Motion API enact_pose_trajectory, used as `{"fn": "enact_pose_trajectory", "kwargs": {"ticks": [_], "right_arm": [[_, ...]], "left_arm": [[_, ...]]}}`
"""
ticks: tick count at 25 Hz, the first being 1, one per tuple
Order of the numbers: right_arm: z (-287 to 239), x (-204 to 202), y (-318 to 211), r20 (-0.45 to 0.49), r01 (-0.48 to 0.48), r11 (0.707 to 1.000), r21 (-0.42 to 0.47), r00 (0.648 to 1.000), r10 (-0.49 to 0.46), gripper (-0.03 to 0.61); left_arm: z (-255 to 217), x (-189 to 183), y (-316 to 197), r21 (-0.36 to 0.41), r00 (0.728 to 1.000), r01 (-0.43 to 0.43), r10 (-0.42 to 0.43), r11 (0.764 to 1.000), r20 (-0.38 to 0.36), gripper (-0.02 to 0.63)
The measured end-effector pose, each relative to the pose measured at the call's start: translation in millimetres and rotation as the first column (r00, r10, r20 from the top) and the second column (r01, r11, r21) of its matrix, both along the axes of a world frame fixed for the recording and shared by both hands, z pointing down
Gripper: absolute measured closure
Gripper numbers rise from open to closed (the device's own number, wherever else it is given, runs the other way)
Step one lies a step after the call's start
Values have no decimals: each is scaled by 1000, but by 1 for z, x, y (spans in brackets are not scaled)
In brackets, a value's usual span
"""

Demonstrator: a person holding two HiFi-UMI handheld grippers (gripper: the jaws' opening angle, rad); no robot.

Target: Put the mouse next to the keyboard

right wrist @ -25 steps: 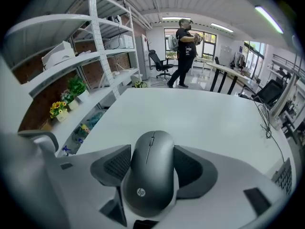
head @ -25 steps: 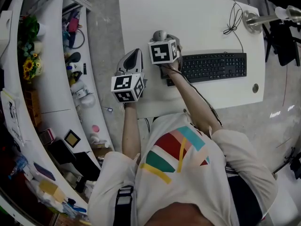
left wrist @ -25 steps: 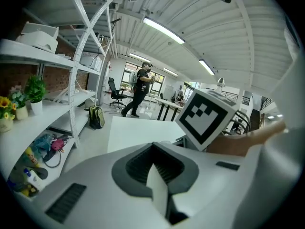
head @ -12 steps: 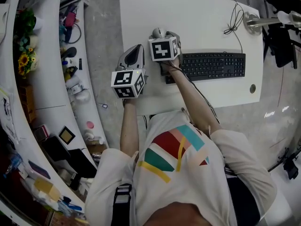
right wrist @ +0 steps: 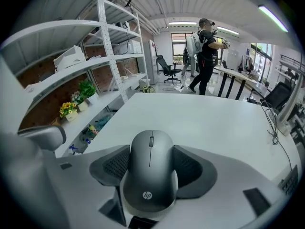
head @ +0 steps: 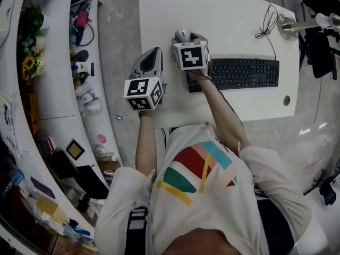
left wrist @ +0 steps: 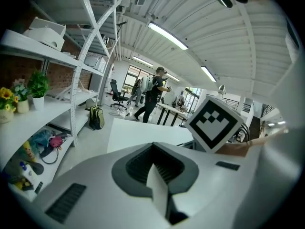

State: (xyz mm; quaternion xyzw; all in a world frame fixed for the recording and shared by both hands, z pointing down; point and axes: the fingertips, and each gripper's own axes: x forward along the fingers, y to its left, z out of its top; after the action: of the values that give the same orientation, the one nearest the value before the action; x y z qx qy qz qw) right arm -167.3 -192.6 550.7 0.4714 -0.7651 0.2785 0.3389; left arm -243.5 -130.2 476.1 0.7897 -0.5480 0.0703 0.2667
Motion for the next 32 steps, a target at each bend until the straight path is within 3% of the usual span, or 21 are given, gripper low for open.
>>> {"fn": "enact_pose_trajectory", "kwargs": {"ticks": [9,16,26,32], "right_arm": [[-48,3,7,86,49,992,116,995,-59,301],[-93,39,-6,150,-20,976,215,989,-13,301],[-135,134,-15,197,-78,949,304,980,17,301],[-135,207,-7,206,-96,946,310,978,31,301]], "left_arm": [[-24,7,-5,93,998,68,-68,993,2,572],[-43,28,-9,129,999,45,-48,991,21,572],[-79,113,-20,206,998,15,-26,978,54,572],[-86,186,-19,221,997,-17,0,975,79,572]]}}
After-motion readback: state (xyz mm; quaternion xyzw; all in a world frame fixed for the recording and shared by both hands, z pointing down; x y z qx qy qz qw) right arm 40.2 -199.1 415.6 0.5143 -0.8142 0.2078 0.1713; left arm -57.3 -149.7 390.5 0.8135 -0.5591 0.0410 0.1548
